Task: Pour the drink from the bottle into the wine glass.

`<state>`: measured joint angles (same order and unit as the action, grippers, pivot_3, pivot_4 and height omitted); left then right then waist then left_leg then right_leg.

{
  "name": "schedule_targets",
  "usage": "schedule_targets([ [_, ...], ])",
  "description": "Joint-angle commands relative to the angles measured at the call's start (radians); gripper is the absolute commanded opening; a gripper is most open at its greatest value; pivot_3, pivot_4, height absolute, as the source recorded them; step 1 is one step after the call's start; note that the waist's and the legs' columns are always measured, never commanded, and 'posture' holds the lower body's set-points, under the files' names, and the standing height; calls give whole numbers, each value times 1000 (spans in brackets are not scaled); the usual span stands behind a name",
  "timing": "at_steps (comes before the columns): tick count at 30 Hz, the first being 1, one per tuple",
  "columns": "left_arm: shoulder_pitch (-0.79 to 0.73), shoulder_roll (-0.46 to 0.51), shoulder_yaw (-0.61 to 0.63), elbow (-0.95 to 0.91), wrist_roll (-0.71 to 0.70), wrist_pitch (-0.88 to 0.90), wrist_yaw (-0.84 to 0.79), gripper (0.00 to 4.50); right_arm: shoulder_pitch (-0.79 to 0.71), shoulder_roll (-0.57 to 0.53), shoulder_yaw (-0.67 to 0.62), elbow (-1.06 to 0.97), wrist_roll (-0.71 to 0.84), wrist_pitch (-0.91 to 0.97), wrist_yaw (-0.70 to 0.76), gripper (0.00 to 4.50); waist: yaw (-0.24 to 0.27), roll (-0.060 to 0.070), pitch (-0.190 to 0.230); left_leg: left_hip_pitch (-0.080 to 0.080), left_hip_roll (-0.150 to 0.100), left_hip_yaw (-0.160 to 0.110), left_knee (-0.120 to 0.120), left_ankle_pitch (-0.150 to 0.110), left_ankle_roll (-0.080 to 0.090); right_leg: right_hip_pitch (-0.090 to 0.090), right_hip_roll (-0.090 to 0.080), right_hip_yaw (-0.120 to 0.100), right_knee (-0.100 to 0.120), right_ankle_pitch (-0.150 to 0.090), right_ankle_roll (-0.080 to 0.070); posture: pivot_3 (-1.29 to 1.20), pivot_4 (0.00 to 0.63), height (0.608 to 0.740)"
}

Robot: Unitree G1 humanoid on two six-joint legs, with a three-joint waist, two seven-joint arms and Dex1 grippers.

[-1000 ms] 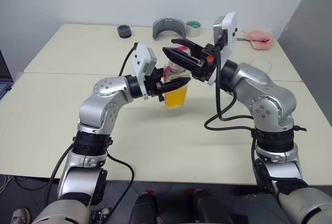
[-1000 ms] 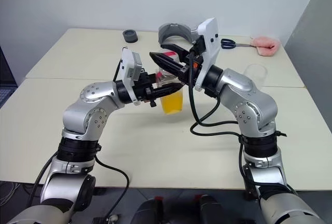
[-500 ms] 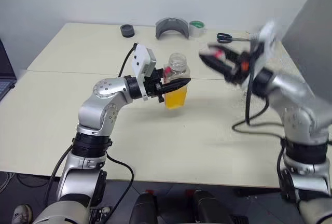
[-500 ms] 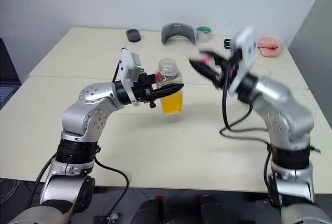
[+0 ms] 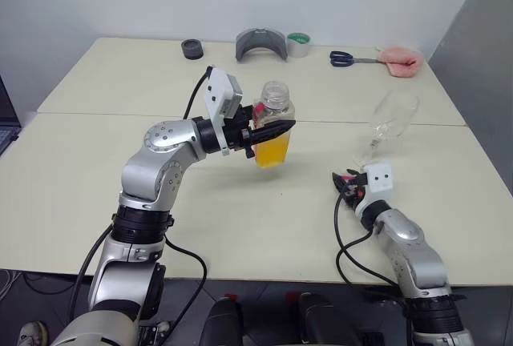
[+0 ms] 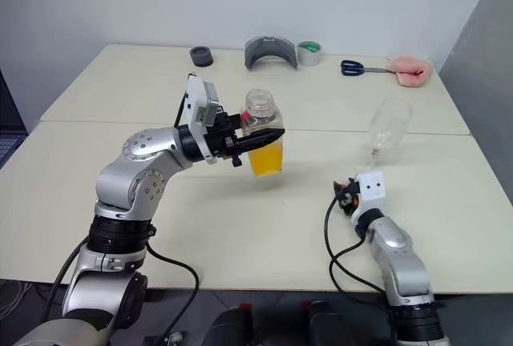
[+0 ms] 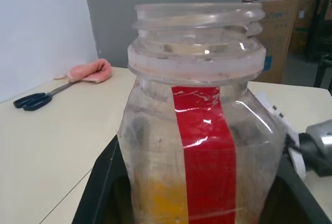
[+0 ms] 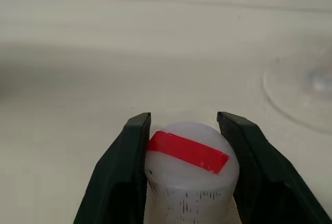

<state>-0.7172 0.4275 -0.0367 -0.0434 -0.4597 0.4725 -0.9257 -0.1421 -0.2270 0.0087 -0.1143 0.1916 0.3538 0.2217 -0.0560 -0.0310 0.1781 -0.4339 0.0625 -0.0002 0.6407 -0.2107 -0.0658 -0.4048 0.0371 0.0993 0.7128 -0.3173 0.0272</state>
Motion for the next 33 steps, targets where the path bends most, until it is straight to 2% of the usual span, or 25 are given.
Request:
schedule_targets([
  [1, -29, 3, 7, -57, -14, -8, 1, 1797, -17, 0, -11, -22, -2, -29, 15, 3410, 1, 0, 0, 0, 0, 0, 0, 0, 0, 0, 0, 0, 0, 0, 0, 0, 150, 740],
  [4, -30, 4, 8, -51, -12, -11, -1, 1797, -29, -5, -19, -38, 2, -28, 34, 4427, 0, 0, 0, 0, 0, 0, 0, 0, 0, 0, 0, 0, 0, 0, 0, 0, 150, 740],
  [5, -30, 2, 7, -50, -12, -11, -1, 1797, -34, -5, -23, -47, 7, -23, 38, 4473, 0, 0, 0, 0, 0, 0, 0, 0, 0, 0, 0, 0, 0, 0, -1, 0, 150, 740],
  [8, -32, -2, 7, -46, -12, -12, 2, 1797, -48, -9, -33, -109, 42, 9, 66, 4473, 0, 0, 0, 0, 0, 0, 0, 0, 0, 0, 0, 0, 0, 2, -3, 0, 150, 740],
  [11, -35, -3, 11, -36, -10, -17, 5, 1797, -66, -44, -32, -215, 136, 76, 158, 4473, 0, 0, 0, 0, 0, 0, 0, 0, 0, 0, 0, 0, 0, 2, -3, 0, 150, 740],
  [15, -44, -3, 31, -10, 2, -26, 35, 1797, -118, -202, -8, -352, 265, 160, 377, 4473, 1, 0, 0, 0, 0, -1, 0, 0, 0, 1, 0, 0, 0, 2, -3, 0, 150, 740],
  [16, -48, -4, 40, 3, 11, -36, 54, 1797, -149, -241, -24, -378, 338, 210, 426, 4473, 1, 0, 0, 0, 0, -1, 1, 0, 0, 1, 0, -1, 0, 2, -3, 0, 150, 740],
  [19, -65, -5, 72, 51, 38, -54, 130, 1797, -263, -304, -72, -400, 513, 319, 498, 4473, -1, 0, 0, 0, 0, -1, 1, 0, 0, 1, 1, -1, 0, 2, -3, 0, 150, 740],
  [22, -88, 5, 107, 141, 108, -104, 246, 1797, -398, -309, -83, -377, 614, 393, 495, 4473, -3, 0, 0, 0, 0, -1, 2, 0, 0, 1, 1, 0, 1, 2, -4, 0, 150, 740],
  [25, -101, 17, 138, 214, 160, -155, 329, 1797, -469, -267, -72, -354, 644, 433, 437, 4473, 1, 0, 0, 0, 1, -2, 2, 0, 0, 1, 1, -1, 1, 2, -4, 0, 150, 740],
  [33, -91, 13, 255, 418, 228, -312, 543, 1797, -484, -187, -19, -340, 610, 417, 390, 4473, 10, 0, 0, -1, 0, -1, 2, 0, 0, 0, -1, -1, -1, 2, -4, 0, 150, 740],
])
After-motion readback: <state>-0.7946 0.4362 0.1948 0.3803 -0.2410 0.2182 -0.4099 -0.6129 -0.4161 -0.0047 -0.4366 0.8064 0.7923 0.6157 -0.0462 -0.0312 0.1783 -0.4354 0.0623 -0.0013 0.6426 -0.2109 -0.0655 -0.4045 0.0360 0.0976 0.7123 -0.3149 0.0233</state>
